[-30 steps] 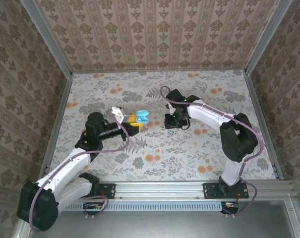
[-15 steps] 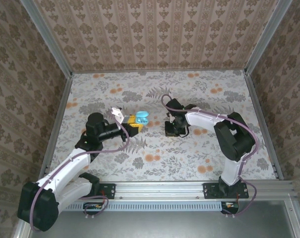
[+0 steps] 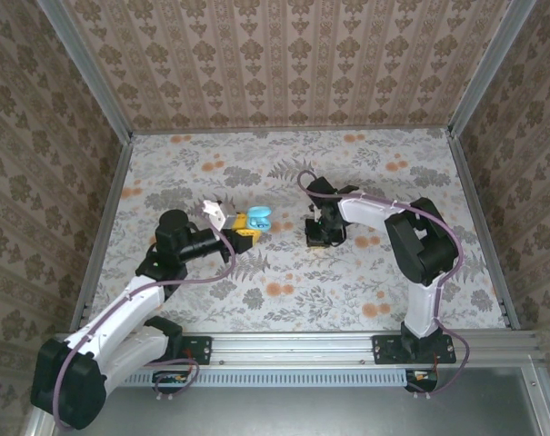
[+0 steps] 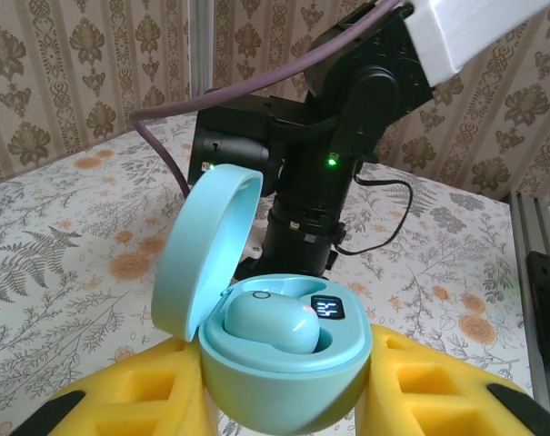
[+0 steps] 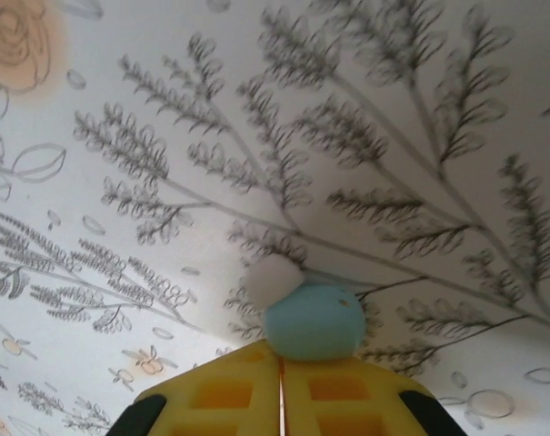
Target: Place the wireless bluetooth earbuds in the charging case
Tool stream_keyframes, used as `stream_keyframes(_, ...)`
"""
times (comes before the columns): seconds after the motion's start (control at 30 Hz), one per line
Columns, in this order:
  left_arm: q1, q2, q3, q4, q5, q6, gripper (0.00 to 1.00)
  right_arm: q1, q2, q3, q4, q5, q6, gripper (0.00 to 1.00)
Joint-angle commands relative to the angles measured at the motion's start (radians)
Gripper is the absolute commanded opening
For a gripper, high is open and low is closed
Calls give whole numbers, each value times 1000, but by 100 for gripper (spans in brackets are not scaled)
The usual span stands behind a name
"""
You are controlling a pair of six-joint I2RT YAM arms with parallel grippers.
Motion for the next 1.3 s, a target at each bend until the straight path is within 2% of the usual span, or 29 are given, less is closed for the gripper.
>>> stream_keyframes(0.0,7,-16,-4,6,1,11,35,-33,45,59,-39,92,-38,9)
stream_keyframes(0.37,7,-22,3,-13,-1,17,35,-59,120,203,-95,130,-100,9)
stream_keyframes(0.57,7,-26,4,-19,-3,18,35,-64,67,213,-104,110,-123,8)
stream_keyframes(0.67,7,-23,3,-16,-3,18,35,-64,32,210,-84,58,-190,10)
stream_keyframes(0.73,7,-18,4,-10,-2,19,35,-63,23,213,-81,27,-248,13)
stream_keyframes(0.83,7,-9,8,-5,4,16,35,-63,32,229,-83,-18,-337,27)
stream_keyframes(0.93,8,-11,10,-5,6,15,35,-64,61,254,-111,-78,-433,35)
stream_keyframes(1.0,35,-18,10,-14,4,16,35,-63,78,270,-139,-82,-494,39)
stream_keyframes(1.27,38,-33,13,-39,-4,24,36,-65,137,346,-245,-46,-674,46)
